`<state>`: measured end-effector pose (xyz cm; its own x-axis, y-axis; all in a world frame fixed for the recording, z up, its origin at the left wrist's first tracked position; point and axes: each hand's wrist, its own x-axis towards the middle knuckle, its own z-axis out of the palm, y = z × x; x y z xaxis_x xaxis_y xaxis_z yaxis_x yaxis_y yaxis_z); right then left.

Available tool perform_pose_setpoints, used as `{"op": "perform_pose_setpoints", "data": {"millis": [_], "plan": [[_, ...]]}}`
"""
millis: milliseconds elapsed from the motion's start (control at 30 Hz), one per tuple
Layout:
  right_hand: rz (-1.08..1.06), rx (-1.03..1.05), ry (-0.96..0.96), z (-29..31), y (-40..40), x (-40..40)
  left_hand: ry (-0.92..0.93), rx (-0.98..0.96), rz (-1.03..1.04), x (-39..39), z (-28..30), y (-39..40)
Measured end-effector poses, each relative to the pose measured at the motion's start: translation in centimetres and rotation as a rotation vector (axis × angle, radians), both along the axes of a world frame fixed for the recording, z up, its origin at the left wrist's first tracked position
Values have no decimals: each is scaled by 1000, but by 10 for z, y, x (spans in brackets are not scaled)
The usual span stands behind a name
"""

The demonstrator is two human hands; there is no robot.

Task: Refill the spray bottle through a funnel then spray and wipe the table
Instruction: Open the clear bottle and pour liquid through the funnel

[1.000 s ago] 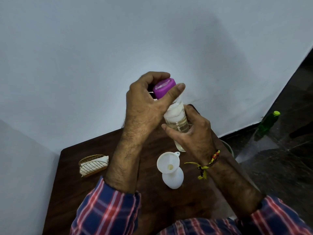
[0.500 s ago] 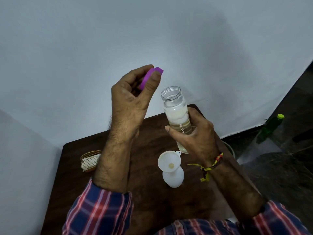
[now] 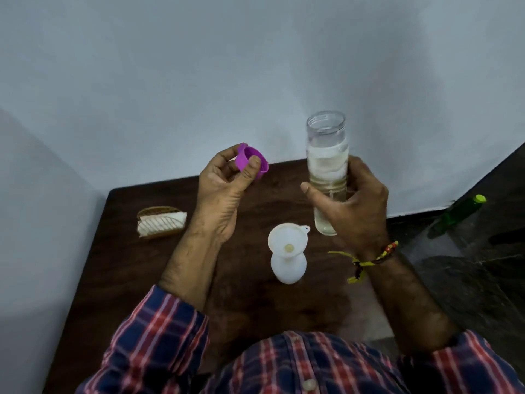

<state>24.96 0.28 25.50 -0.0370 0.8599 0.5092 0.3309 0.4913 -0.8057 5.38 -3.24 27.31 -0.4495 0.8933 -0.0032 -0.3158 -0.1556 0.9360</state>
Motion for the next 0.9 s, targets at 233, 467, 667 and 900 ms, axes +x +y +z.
{"op": "perform_pose_setpoints", "data": {"millis": [233, 467, 667, 900], "plan": [[-8, -17, -40, -14, -3, 0, 162, -59, 103, -11, -72, -18], [-35, -48, -70, -32, -8, 8, 328, -262, 144, -28, -151, -36], [-61, -94, -99, -50, -14, 18, 585, -545, 32, -28, -217, -45], [-42, -144, -128, -67, -20, 22, 999, -716, -198, -38, -264, -53]]}}
